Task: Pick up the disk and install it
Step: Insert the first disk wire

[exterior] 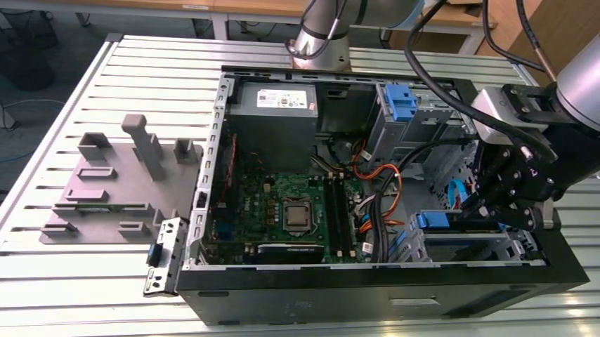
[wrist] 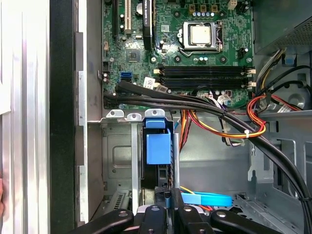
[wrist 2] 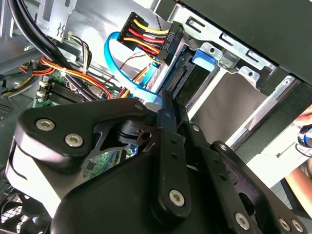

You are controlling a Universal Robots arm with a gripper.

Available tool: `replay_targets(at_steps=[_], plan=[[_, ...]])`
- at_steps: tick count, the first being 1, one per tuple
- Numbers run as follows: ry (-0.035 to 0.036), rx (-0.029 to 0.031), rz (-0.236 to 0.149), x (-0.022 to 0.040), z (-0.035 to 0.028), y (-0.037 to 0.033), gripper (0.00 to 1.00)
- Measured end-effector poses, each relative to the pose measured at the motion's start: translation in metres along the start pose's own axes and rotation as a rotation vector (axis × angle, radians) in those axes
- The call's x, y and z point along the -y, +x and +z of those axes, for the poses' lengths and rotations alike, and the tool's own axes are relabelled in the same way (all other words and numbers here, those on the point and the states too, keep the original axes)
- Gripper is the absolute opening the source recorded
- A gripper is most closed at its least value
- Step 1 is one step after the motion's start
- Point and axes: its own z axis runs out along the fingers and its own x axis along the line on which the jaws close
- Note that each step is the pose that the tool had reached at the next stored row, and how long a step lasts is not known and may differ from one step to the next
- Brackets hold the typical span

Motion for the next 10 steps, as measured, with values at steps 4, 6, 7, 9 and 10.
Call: replay_targets(at_steps=[4,6,7,9,10], plan=[[0.0,0.0,0.0,-0.0001,-0.0026,-0.0001,0.16],[0.0,0.0008,0.0,-0.0001,-0.0028,-0.0001,0.16],[-0.0001,0.0013,0.0,-0.0001,-0.0028,-0.0002,0.16],[-0.0001,0.0018,0.0,-0.0001,-0.0027,-0.0003,0.16],[-0.0001,0.0023,0.0,-0.0001,-0.0025,-0.0003,0.16]])
